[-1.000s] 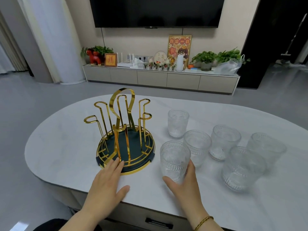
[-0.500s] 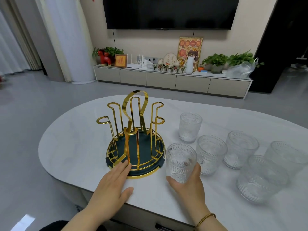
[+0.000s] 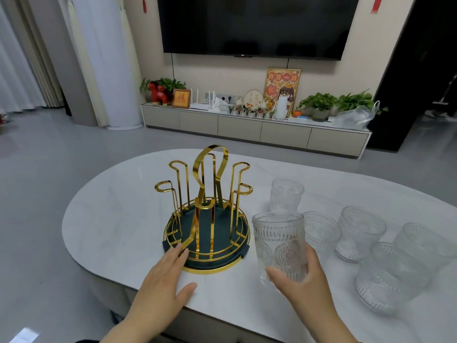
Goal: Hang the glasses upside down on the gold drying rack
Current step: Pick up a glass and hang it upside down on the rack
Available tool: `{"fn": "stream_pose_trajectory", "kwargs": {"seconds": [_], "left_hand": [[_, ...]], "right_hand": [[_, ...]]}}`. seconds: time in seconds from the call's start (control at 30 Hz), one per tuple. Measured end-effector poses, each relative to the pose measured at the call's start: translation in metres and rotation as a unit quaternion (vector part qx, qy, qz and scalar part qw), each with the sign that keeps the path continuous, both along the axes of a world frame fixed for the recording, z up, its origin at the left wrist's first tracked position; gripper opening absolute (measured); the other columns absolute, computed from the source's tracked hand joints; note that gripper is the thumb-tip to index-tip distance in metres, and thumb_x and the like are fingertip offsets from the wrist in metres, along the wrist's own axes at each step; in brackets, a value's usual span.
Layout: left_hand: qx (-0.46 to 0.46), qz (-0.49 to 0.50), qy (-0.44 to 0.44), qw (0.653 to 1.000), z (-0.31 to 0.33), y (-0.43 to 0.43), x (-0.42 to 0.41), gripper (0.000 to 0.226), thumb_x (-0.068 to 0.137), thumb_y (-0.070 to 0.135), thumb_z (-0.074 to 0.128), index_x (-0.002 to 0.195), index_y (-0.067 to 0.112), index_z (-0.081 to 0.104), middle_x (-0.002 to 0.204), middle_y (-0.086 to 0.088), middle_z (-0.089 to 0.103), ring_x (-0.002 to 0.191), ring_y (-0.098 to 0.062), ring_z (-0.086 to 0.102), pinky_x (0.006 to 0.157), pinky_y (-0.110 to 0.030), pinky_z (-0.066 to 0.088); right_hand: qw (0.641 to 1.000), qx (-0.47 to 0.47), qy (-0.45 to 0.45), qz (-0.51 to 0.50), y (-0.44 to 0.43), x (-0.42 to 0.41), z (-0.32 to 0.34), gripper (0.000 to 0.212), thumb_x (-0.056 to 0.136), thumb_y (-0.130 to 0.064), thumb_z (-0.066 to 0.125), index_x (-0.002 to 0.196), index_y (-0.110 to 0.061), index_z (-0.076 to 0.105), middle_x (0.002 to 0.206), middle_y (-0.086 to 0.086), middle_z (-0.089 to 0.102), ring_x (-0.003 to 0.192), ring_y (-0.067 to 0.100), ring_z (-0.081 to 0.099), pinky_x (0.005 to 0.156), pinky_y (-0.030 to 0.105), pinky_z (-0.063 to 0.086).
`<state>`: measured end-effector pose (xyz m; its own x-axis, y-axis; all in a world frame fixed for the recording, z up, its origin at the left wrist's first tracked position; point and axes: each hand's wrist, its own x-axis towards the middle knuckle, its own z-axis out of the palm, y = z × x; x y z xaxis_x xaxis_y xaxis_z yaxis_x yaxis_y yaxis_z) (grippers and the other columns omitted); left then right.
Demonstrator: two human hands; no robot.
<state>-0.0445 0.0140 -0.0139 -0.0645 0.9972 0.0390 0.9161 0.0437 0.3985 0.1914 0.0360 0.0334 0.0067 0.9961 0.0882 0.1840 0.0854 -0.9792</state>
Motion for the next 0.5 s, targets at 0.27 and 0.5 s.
{"fn": "stream_pose_trajectory", "kwargs": {"seconds": [0.27, 0.5], "left_hand": [[-0.010, 0.013, 0.021, 1.000, -0.001, 0.004, 0.002, 0.068, 0.094, 0.046, 0.038, 0.145, 0.024, 0.000, 0.156, 0.004, -0.007, 0.143, -0.014, -0.001, 0.115, -0.030, 0.008], [0.002, 0.018, 0.001, 1.000, -0.002, 0.009, 0.003, 0.070, 0.094, 0.047, 0.039, 0.144, 0.024, -0.004, 0.156, 0.004, -0.005, 0.143, -0.014, -0.001, 0.116, -0.031, 0.007]], "right_hand": [[0.995, -0.003, -0.093, -0.039, 0.008, 0.031, 0.033, 0.054, 0.060, -0.020, 0.077, 0.101, -0.025, 0.042, 0.086, -0.015, 0.053, 0.073, -0.003, 0.052, 0.047, 0.008, 0.038], [0.984, 0.017, -0.177, -0.004, 0.029, 0.036, 0.081, 0.056, 0.055, -0.031, 0.077, 0.099, -0.031, 0.042, 0.088, -0.013, 0.056, 0.074, 0.003, 0.057, 0.053, 0.018, 0.039]]}}
